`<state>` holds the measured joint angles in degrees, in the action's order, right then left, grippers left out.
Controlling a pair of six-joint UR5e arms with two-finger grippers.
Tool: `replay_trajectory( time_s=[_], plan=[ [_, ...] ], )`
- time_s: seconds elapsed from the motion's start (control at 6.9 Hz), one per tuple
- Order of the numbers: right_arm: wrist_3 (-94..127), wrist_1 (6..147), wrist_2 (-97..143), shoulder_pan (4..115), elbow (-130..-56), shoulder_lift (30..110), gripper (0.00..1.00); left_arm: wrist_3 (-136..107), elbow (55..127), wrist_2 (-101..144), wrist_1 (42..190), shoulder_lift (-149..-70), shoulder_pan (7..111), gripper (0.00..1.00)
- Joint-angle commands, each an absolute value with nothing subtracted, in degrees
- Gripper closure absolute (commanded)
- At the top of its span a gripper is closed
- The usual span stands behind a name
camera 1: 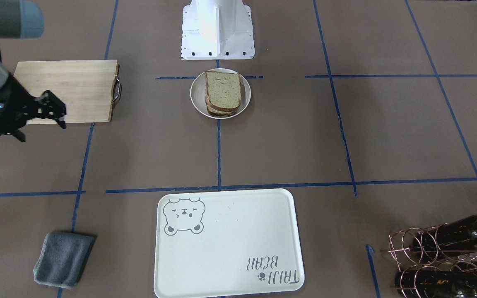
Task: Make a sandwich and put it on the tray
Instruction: 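Open the right gripper and withdraw the right arm away from the plate, then reach the left gripper to the white plate rim and grasp it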
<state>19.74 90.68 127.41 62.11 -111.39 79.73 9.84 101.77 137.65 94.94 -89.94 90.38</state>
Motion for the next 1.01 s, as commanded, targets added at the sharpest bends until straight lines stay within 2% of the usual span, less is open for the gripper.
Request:
replay_trajectory(
  time_s=[0.0, 0.29, 0.58, 0.87],
  plan=[
    [0.0, 94.2, 130.6, 73.5, -111.3, 87.3, 0.00, 4.9, 101.6, 138.0, 101.2, -90.7, 90.1, 0.00],
    [-14.1, 96.7, 130.6, 84.5, -110.1, 95.8, 0.00, -3.6, 103.0, 137.9, 109.8, -90.5, 85.7, 0.00],
    [-15.2, 96.2, 130.6, 90.5, -107.6, 101.5, 0.00, -6.0, 104.7, 138.1, 111.4, -91.0, 77.3, 0.00],
    [-14.3, 96.2, 130.6, 92.0, -107.1, 102.7, 0.00, -24.5, 109.3, 137.5, 111.8, -93.5, 69.1, 0.00]
  ],
)
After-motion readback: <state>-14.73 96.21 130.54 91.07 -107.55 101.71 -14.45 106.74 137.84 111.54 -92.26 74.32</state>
